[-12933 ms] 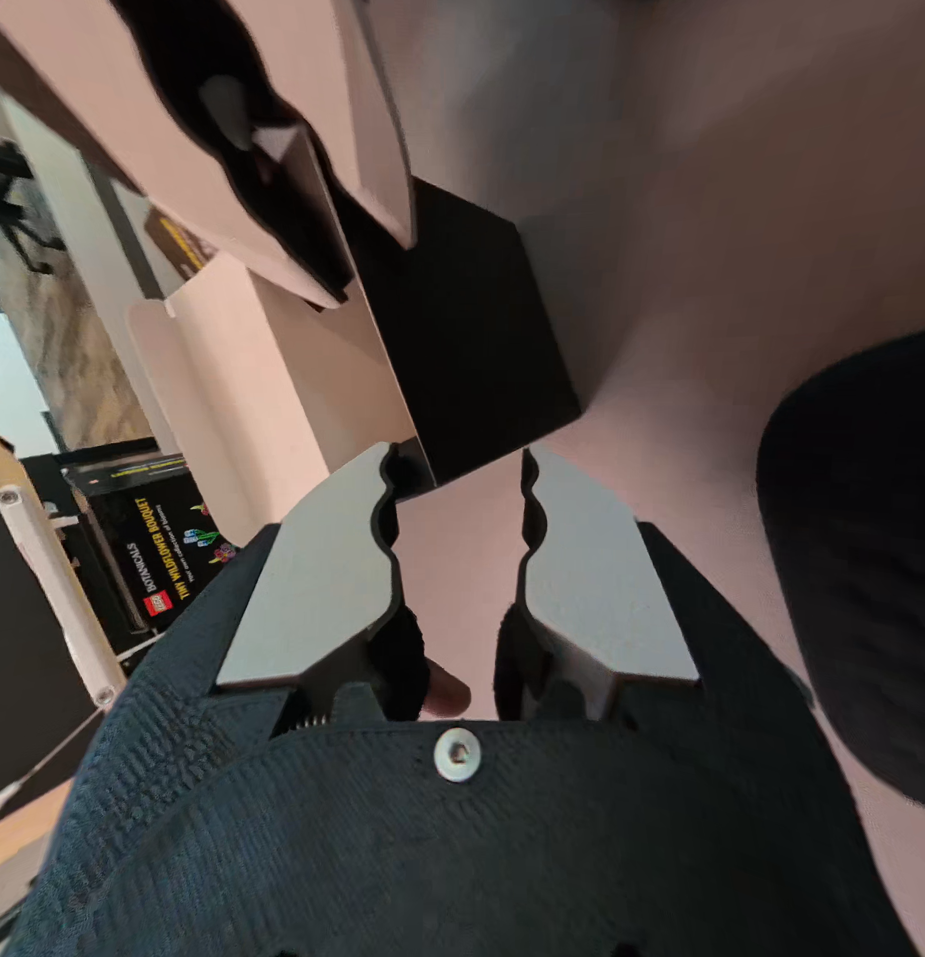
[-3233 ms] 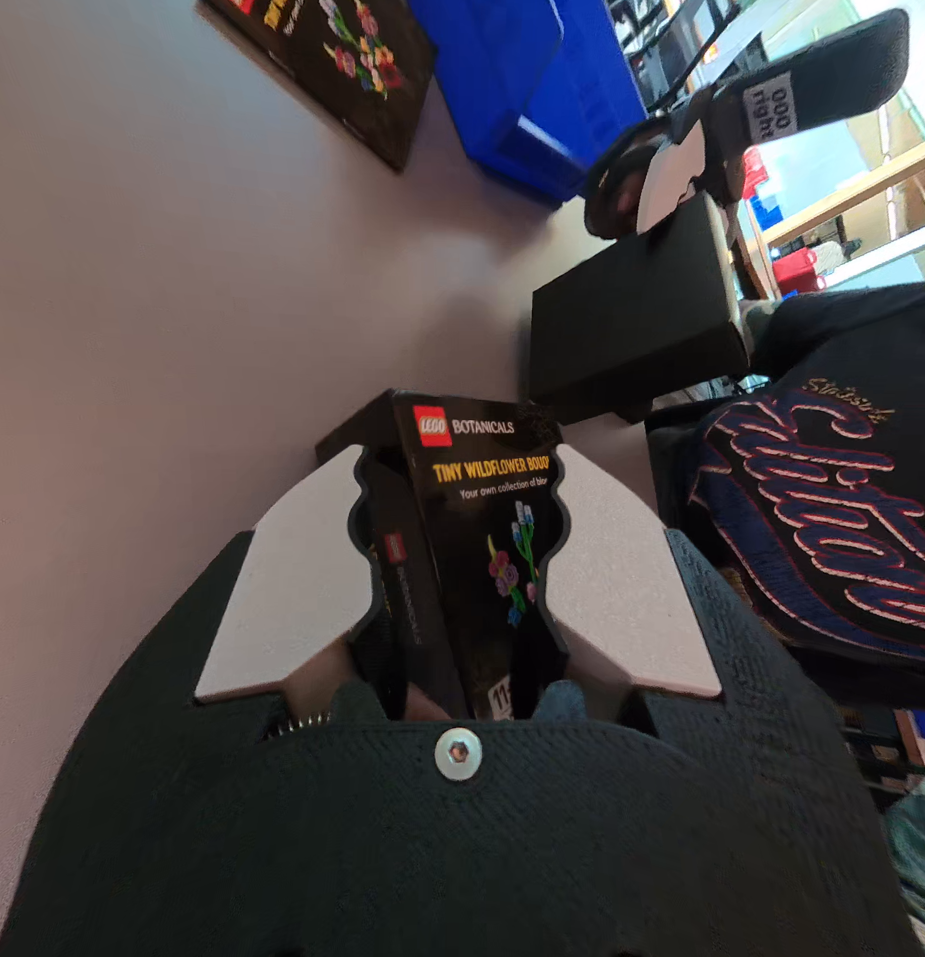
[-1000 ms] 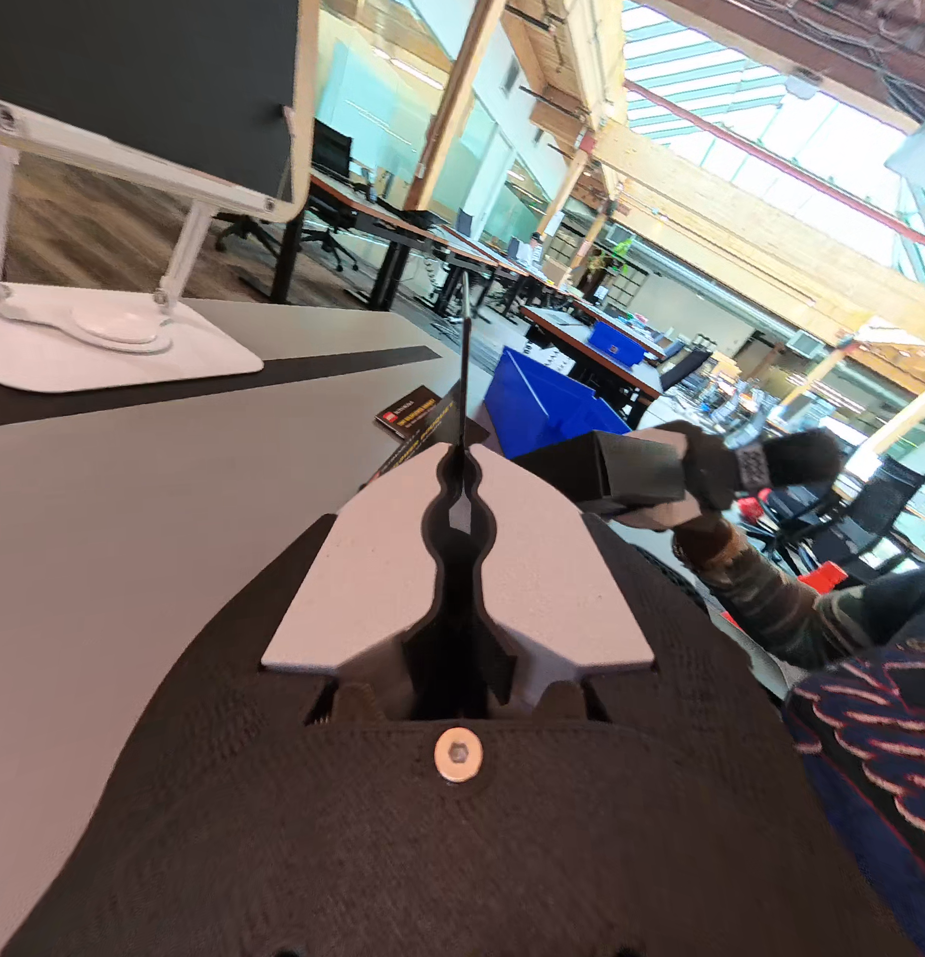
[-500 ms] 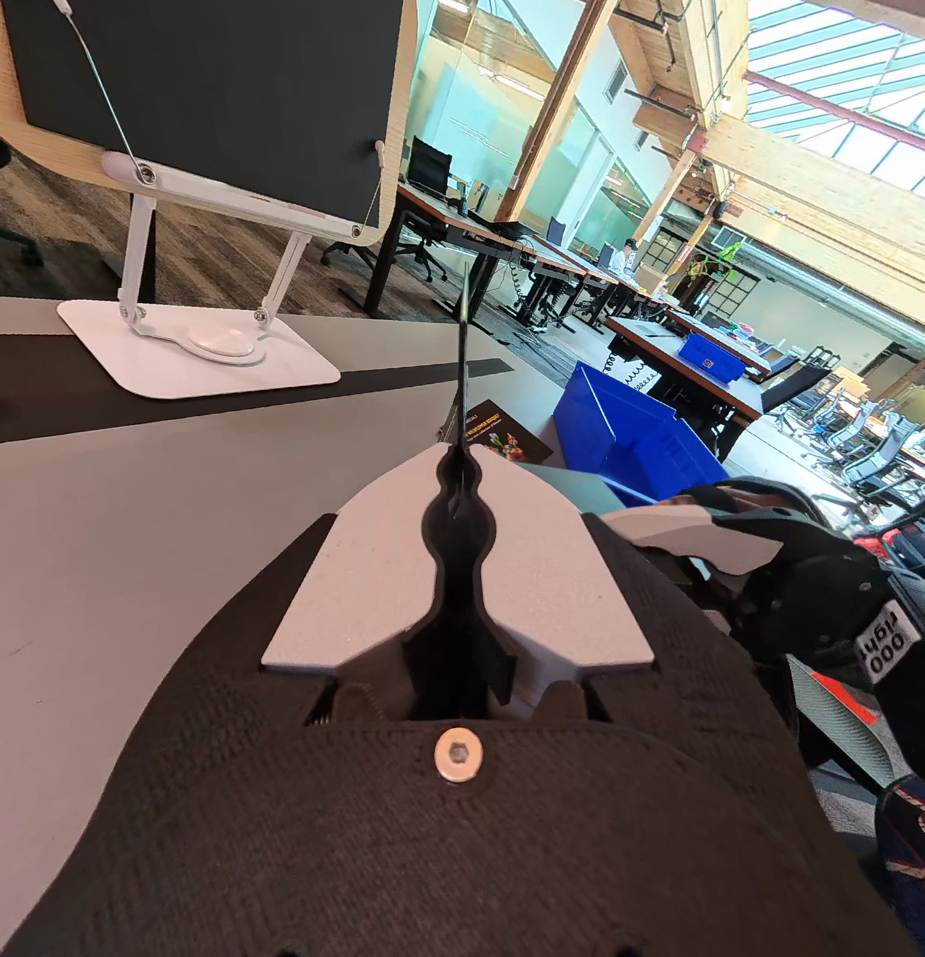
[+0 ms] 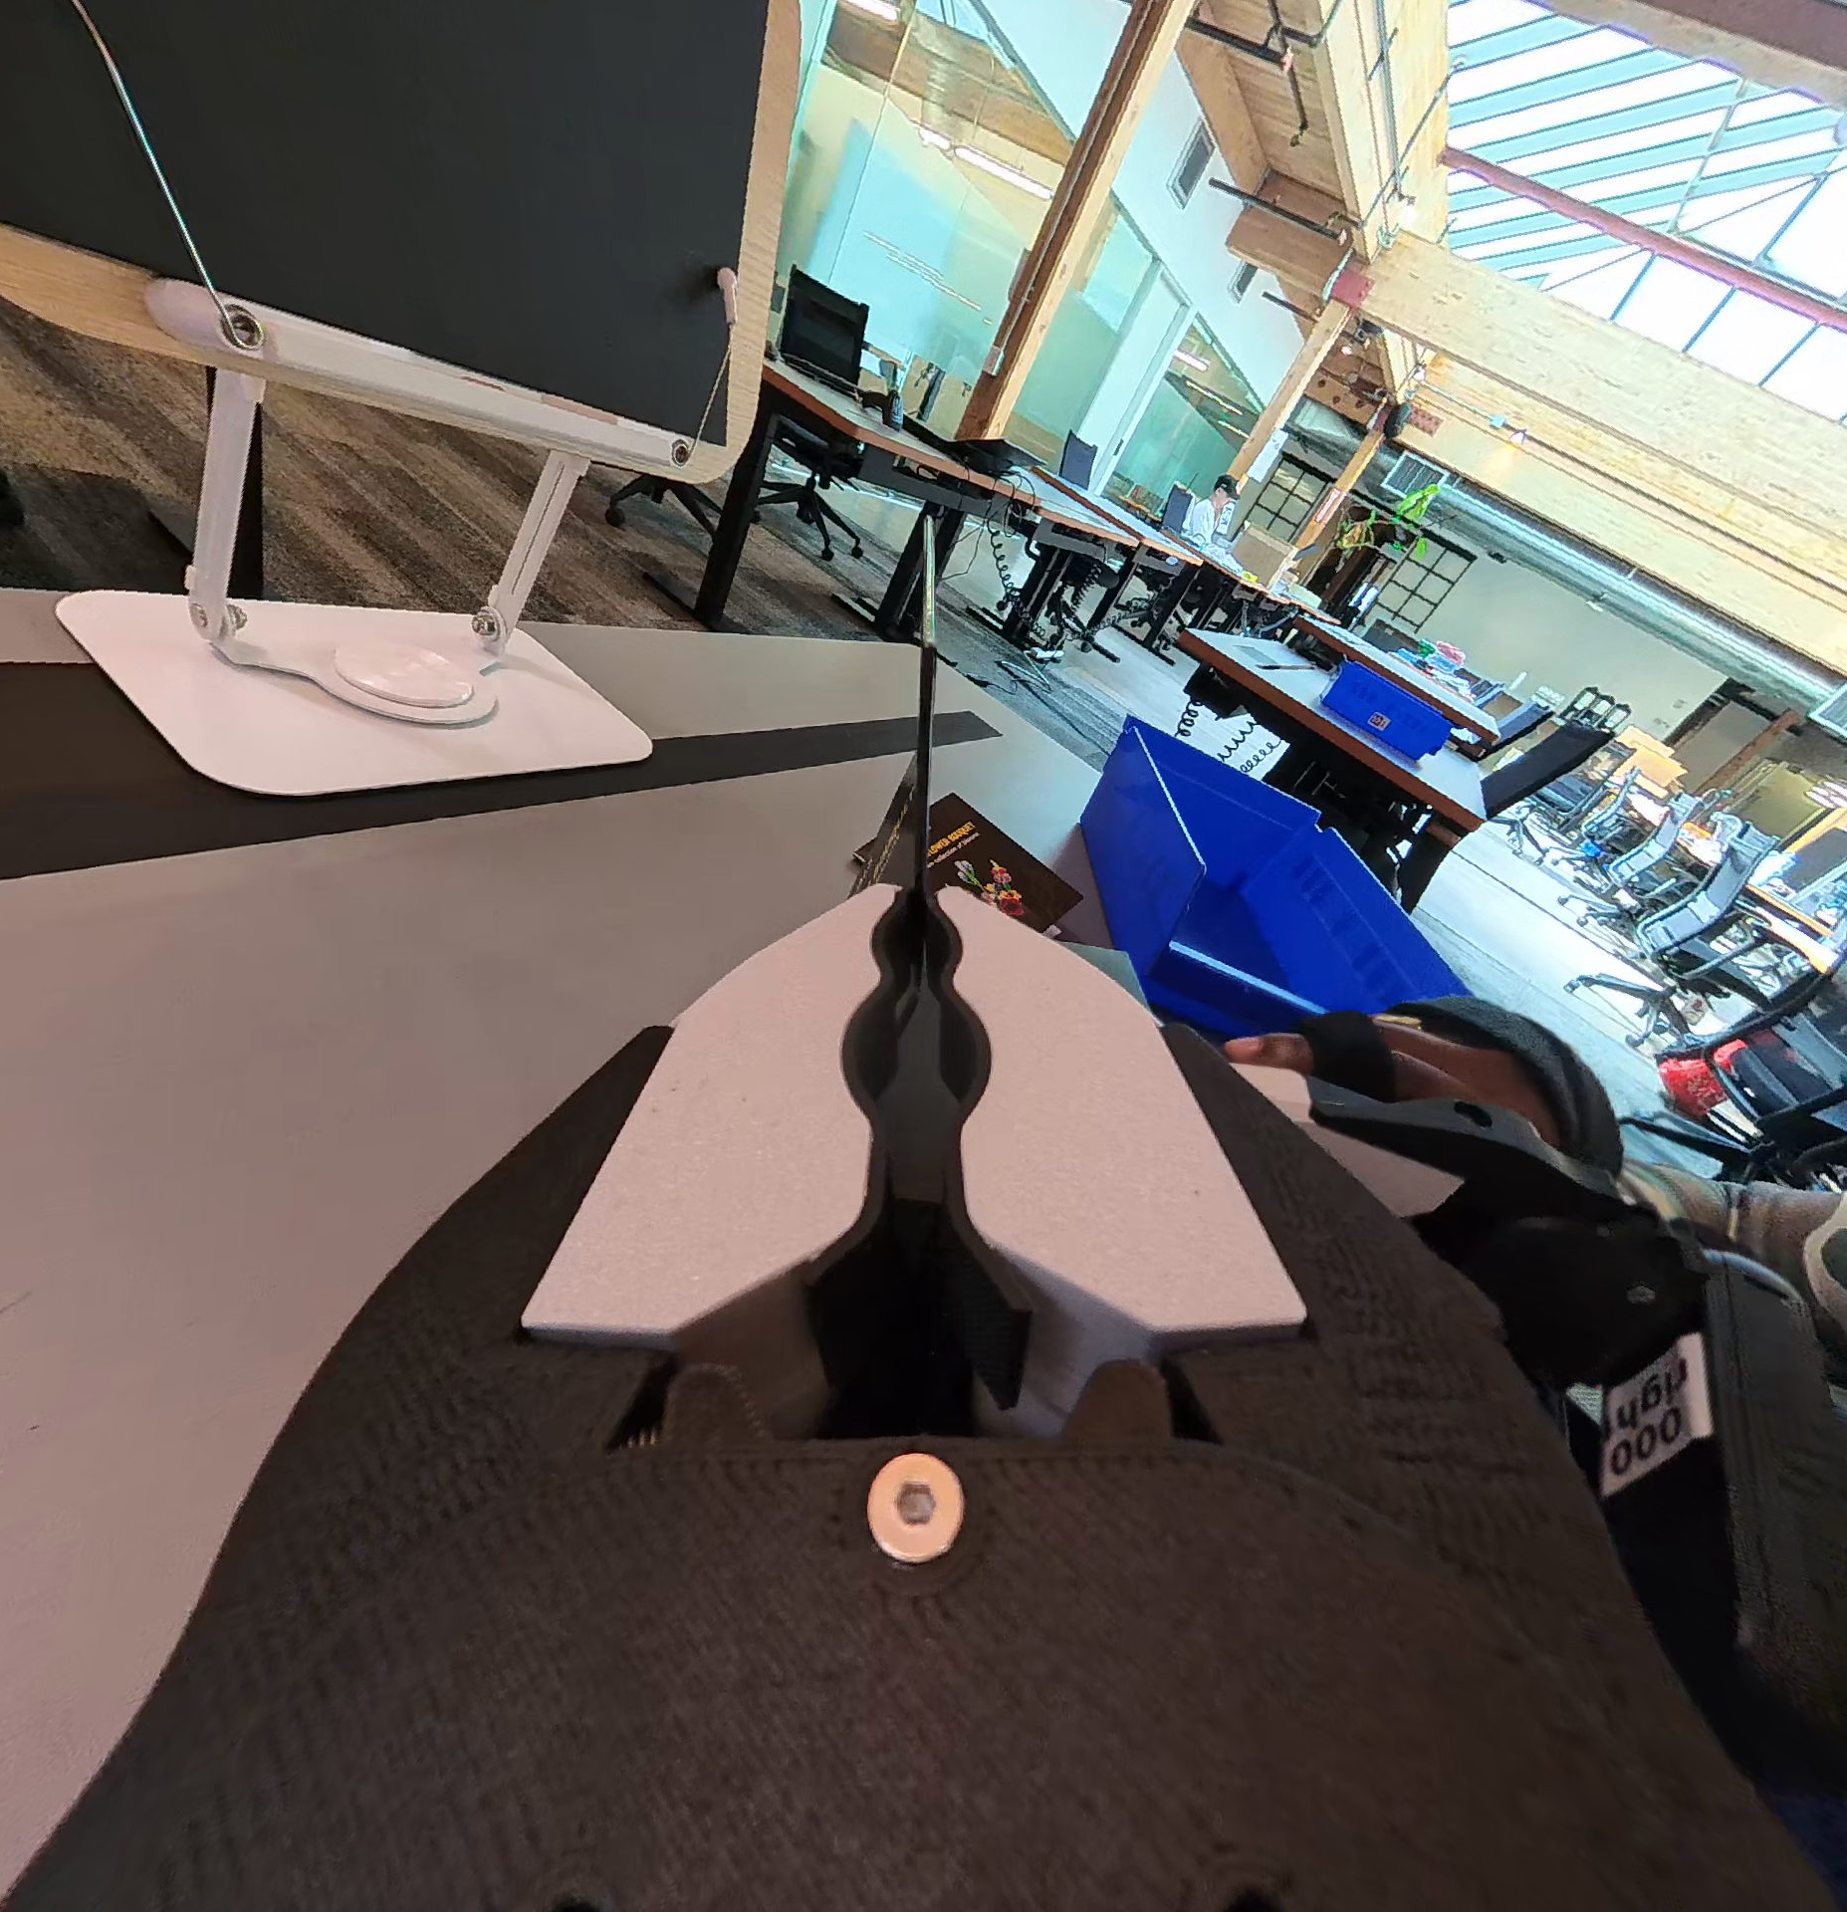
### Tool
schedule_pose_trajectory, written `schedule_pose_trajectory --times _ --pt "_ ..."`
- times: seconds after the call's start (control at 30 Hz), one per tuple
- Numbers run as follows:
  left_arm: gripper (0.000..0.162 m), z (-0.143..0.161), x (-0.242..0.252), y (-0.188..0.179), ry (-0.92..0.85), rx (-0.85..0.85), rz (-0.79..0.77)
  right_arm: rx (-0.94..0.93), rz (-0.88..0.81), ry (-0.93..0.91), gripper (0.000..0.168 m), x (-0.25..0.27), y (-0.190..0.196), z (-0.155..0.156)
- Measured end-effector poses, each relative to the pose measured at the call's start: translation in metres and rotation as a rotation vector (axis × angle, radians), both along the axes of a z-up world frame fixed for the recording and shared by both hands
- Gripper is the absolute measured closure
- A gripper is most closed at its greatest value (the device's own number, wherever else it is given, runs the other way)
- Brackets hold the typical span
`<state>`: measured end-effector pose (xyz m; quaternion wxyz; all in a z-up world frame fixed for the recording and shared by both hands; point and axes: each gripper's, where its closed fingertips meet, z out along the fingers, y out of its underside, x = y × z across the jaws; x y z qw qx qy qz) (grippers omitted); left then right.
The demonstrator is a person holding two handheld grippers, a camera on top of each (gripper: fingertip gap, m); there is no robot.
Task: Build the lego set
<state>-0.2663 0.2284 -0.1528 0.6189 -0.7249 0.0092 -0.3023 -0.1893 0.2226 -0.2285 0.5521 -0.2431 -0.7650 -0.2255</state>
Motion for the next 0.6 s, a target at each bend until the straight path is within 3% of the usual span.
schedule_pose_trajectory --times 0.2,0.43,0.6 --pt "0.160 0.000 0.003 0.000 -0.006 0.002 -0.016 -0.119 -0.042 -0.052 0.111 -0.001 -0.003 -0.008" --pt "0.160 0.000 0.002 0.000 -0.012 0.008 -0.018 -0.648 0.035 -0.159 0.091 0.009 -0.025 -0.012" --pt "0.160 0.000 0.002 -0.001 -0.009 0.010 -0.024 -0.874 0.166 -0.148 0.112 0.013 -0.035 0.000"
